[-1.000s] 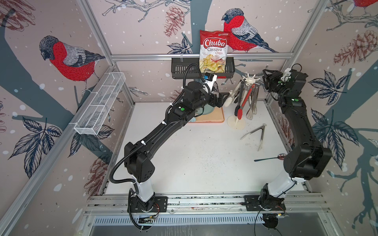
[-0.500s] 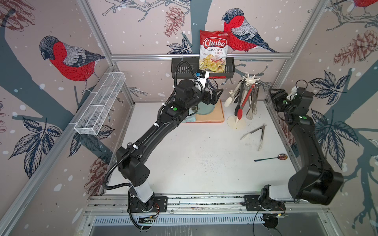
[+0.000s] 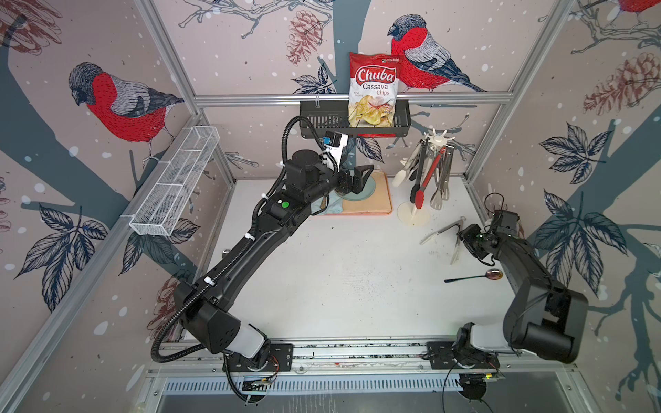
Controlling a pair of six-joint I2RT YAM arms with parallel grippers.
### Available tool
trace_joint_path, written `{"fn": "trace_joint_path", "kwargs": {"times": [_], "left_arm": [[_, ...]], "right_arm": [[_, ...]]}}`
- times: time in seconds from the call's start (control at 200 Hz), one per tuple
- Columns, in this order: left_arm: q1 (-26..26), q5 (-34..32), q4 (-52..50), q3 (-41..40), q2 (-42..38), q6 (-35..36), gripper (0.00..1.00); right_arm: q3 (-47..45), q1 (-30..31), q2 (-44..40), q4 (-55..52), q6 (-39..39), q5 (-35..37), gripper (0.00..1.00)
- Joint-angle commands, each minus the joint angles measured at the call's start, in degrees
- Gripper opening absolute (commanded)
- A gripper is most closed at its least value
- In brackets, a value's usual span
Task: Hang food tongs on kitchen utensil racks
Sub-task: Pick up the food tongs from the center of the board.
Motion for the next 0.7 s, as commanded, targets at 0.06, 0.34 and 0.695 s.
{"fn": "trace_joint_path", "kwargs": {"times": [0.06, 0.34, 0.695], "left_arm": [[0.5, -0.7, 1.0, -2.3, -2.0, 0.1, 0.96], [1.3, -3.1, 1.4, -8.1, -5.5, -0.7, 0.96], [1.8, -3.6, 0.6, -10.3, -6.5, -1.3, 0.96]], "right_arm": [[3.1, -0.7, 5.7, 0.0, -4.9, 1.8, 0.52], [9.5, -0.6, 16.3, -0.6, -9.7, 4.2, 0.48], [17.1, 0.6, 25.3, -1.4, -14.1, 6.6, 0.37]]}}
